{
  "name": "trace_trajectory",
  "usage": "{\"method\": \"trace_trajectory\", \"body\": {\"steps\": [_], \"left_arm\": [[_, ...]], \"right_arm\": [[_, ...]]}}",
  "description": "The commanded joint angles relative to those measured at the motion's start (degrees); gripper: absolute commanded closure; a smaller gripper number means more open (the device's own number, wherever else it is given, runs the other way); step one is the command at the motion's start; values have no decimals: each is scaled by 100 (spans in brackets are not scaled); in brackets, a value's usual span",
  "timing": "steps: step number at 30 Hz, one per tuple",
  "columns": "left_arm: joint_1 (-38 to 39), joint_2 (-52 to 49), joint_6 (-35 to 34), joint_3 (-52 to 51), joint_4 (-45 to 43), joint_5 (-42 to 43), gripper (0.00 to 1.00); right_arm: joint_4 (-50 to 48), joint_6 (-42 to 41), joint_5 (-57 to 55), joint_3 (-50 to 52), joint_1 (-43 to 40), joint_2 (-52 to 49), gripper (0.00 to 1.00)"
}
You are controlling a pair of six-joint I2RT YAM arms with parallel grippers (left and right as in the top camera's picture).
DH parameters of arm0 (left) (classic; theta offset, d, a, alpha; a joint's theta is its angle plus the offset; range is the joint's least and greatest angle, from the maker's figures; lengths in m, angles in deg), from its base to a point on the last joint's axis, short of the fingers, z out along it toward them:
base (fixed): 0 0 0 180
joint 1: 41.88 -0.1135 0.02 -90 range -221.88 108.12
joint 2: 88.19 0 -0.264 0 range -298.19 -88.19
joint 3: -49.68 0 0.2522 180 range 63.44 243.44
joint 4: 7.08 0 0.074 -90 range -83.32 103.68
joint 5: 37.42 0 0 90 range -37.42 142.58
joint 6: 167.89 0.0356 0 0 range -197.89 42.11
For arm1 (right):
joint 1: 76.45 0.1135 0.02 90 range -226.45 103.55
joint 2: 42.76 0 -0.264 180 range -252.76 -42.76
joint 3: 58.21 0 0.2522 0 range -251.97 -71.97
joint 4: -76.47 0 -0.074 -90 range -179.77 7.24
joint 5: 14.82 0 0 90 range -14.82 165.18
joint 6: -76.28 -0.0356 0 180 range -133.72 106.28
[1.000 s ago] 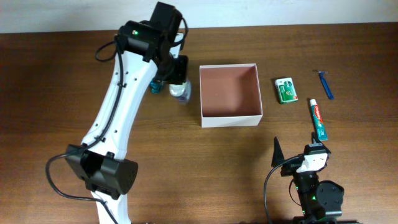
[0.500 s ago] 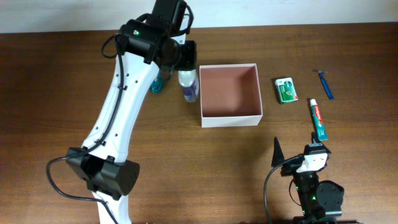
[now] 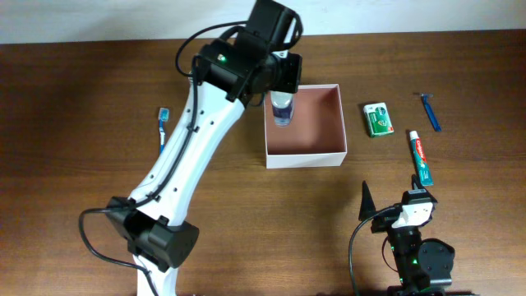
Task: Pack container
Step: 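Lift the soap bottle and carry it right over the pink box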
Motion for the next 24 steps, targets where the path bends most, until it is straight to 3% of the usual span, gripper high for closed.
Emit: {"method": "trace_trajectory", "body": {"steps": [1, 24], "left_arm": [[72, -153, -57, 190, -210, -238, 85], [87, -944, -55, 190, -535, -435, 85]], "right_arm": [[31, -7, -48, 26, 55, 59, 1], [33, -7, -50, 26, 55, 61, 1]]}}
